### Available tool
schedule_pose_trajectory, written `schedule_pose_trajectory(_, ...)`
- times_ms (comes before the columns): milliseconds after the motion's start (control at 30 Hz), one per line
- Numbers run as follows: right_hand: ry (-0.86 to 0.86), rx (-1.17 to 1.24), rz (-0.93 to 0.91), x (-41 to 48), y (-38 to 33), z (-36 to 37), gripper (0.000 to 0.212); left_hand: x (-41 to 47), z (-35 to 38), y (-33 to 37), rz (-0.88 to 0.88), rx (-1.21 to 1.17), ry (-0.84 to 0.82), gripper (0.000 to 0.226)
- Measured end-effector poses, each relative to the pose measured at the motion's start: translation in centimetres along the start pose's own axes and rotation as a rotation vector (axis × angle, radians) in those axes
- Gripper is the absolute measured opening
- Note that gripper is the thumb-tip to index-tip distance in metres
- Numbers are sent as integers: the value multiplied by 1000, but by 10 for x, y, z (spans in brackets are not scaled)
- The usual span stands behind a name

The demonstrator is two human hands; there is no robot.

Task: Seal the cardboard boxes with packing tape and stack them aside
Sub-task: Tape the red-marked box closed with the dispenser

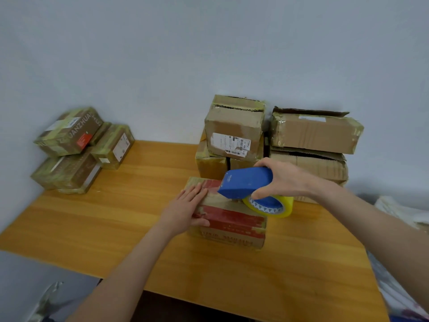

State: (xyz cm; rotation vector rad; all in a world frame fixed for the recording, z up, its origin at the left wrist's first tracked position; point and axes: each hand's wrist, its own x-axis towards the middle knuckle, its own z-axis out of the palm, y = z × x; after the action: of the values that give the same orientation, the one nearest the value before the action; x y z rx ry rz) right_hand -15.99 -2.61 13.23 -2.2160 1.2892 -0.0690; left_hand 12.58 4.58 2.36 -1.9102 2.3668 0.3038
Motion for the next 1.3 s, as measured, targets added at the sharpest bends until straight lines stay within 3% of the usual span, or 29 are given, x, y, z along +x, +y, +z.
schedule_pose_trajectory(67,12,-14,-11,4,-5,3,64,-1,-7,6,-60,-57,13,114)
schedule_pose_trajectory(167,19,-25,-11,5,-4,4,58,7,2,34,-103,-79,140,69)
schedule_pose_trajectory(233,18,-33,-13,5,-5,4,57,10,11,46,-96,-72,153,61)
schedule_pose_trajectory(500,16,-38,-13,4,-3,1,57,10,21,45,-108,47,130,63)
schedule_pose_trajectory(667,-43,61,-10,-3,-2,-5,62,7,21,43,-80,39,135,78)
schedule_pose_trajectory(800,-81,87,-5,-4,-4,-9,50,5,20,44,-77,37,130,67)
schedule_pose_trajectory(933,-92,78,14,-2,-11,-11,64,7,18,44,-85,46,109,65)
schedule_pose_trajectory(1100,-60,-21,30,2,-18,-22,51,11,18,41,-77,49,101,64)
schedule_pose_trajectory(1167,-95,-45,46,0,-11,-19,56,10,17,41,-78,51,103,63)
schedule_pose_trajectory(1300,-108,44,71,-13,7,-20,50,10,15,40,-67,56,86,65)
